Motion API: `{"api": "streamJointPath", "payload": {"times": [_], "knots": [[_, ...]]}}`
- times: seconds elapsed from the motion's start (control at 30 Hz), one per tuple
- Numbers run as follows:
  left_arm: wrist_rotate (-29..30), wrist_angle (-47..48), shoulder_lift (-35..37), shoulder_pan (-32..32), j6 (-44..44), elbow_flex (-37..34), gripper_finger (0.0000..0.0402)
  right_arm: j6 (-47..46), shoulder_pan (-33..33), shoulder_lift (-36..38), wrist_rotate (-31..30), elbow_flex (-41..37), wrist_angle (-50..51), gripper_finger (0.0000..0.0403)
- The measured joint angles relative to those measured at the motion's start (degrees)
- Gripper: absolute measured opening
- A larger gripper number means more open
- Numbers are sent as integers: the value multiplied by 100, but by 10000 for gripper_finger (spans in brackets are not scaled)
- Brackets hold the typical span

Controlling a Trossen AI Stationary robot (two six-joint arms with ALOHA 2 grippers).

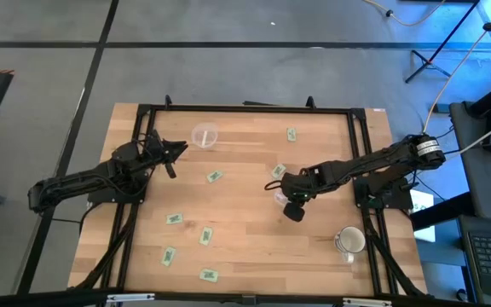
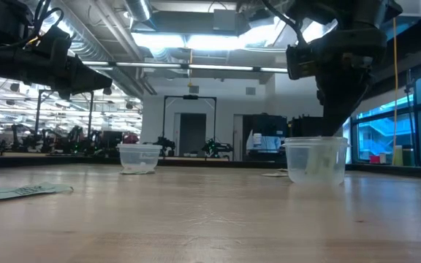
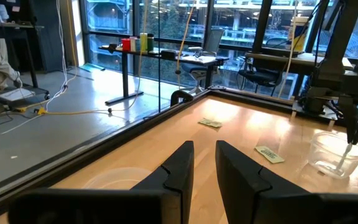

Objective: Pick and place Stevia / Truvia into bins
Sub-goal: Put the stevia packet into the bottom transparent container

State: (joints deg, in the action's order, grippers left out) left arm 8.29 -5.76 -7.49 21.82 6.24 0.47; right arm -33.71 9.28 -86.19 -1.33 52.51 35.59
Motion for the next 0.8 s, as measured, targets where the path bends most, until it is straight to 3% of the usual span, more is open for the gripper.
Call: {"api": "streamJointPath", "payload": {"times": [0.43,0.8], "knots": [[1,2,0,1,0,-2,63,187,0,0,-1,55,31,26],[0,2,-2,-2,0,-2,63,1216,-190,1,-545,1063,665,27]]}}
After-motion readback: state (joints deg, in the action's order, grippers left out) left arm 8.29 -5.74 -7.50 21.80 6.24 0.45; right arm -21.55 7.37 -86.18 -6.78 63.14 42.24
